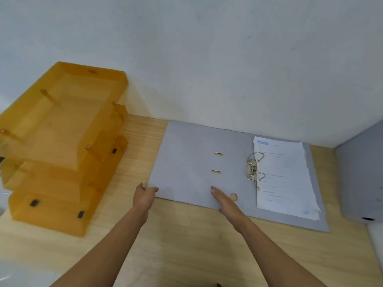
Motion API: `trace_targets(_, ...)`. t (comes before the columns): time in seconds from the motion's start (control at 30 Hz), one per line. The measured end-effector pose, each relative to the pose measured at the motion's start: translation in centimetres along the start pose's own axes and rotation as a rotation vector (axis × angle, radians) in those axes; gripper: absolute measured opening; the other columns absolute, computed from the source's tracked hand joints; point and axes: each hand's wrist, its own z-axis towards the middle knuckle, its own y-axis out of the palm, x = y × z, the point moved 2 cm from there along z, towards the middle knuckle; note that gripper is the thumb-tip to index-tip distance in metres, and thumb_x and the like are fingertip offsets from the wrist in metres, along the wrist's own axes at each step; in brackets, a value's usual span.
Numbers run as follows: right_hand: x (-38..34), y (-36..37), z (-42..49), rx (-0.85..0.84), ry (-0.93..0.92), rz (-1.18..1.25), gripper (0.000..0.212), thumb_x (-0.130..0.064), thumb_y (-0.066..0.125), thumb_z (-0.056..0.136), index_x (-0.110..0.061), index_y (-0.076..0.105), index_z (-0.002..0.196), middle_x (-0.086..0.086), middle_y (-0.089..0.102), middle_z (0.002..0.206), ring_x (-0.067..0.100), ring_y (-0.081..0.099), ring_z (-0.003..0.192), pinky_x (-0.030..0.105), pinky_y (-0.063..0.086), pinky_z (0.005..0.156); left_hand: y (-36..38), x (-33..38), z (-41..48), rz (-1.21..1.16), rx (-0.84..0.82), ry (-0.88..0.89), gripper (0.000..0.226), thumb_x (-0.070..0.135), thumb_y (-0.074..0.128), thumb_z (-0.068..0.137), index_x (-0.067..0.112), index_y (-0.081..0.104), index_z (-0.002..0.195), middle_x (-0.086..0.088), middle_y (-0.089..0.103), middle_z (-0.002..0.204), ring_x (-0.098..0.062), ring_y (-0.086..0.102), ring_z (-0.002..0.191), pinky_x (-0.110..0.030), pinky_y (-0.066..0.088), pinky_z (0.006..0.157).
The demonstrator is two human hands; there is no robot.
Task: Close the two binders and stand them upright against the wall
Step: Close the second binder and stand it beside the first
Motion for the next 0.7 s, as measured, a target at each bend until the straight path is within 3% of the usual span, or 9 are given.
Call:
trace_targets(0.07,0.3,0.4,0.1,-0.045,0.069,0.011,0.070,-0.062,0.037,0.098,-0.028,0.028,0.158,-0.011,0.027,0.165,0.012,0.024,0.152,0.042,0.018,0.126,-0.3,0.2,1.2,0.107,-0.019,0.010,0.072,0.012,0.062,0.095,0.006,0.027,0.158,-0.015,0.047,0.152,-0.036,0.053,0.132,-0.048,0.047,0.109)
trace_targets(0.23,-0.2,1.4,-0.2,-0.078,0.139,-0.055,0.075,-0.065,0.027,0.099,-0.028,0.010,0.161,-0.014,0.008,0.168,0.010,0.008,0.156,0.036,0.007,0.125,-1.3,0.7,3.3,0.140,-0.062,0.014,0.047,0.014,0.069,0.092,0.000,0.060,0.136,-0.015,0.067,0.127,-0.033,0.065,0.105,-0.038,0.056,0.084)
trace_targets(0.33,-0.8,2.2,-0.7,-0.088,0.122,-0.105,0.077,-0.066,0.024,0.098,-0.029,-0.001,0.161,-0.016,-0.003,0.168,0.009,0.001,0.156,0.036,0.004,0.124,-2.3,1.7,4.2,0.143,-0.242,0.034,0.043,0.023,0.074,0.091,0.002,0.066,0.127,-0.011,0.070,0.125,-0.028,0.066,0.112,-0.036,0.055,0.088)
trace_targets(0.4,-1.6,2.6,-0.9,-0.058,0.088,-0.121,0.075,-0.064,0.025,0.100,-0.027,0.003,0.161,-0.013,-0.002,0.169,0.008,0.001,0.156,0.036,0.003,0.126,-2.6,2.5,3.7,0.152,-0.323,0.098,0.038,0.023,0.071,0.093,0.003,0.067,0.125,-0.010,0.071,0.123,-0.029,0.066,0.116,-0.036,0.056,0.093)
trace_targets(0.47,-2.9,3.0,-1.1,-0.011,0.028,-0.139,0.069,-0.057,0.027,0.102,-0.023,0.014,0.161,-0.009,0.009,0.169,0.009,0.009,0.155,0.035,0.006,0.127,-3.0,3.1,2.6,0.127,-0.359,0.180,0.027,0.021,0.067,0.096,0.008,0.068,0.120,-0.006,0.073,0.118,-0.028,0.067,0.117,-0.032,0.057,0.088)
trace_targets(0.57,-6.0,3.8,-1.3,0.026,-0.043,-0.144,0.063,-0.056,0.033,0.102,-0.027,0.027,0.158,-0.009,0.027,0.165,0.013,0.027,0.151,0.039,0.020,0.125,-3.5,4.2,0.2,0.030,-0.362,0.281,0.027,0.019,0.064,0.098,0.006,0.071,0.120,-0.004,0.076,0.116,-0.026,0.071,0.114,-0.032,0.058,0.088)
trace_targets(0.7,-10.3,5.4,-2.3,-0.010,-0.164,-0.096,0.059,-0.058,0.038,0.100,-0.035,0.034,0.154,-0.011,0.033,0.161,0.018,0.037,0.146,0.044,0.037,0.116,-4.1,7.1,-4.5,-0.048,-0.342,0.460,0.022,0.011,0.065,0.096,0.011,0.074,0.116,0.002,0.080,0.109,-0.017,0.077,0.101,-0.030,0.059,0.083)
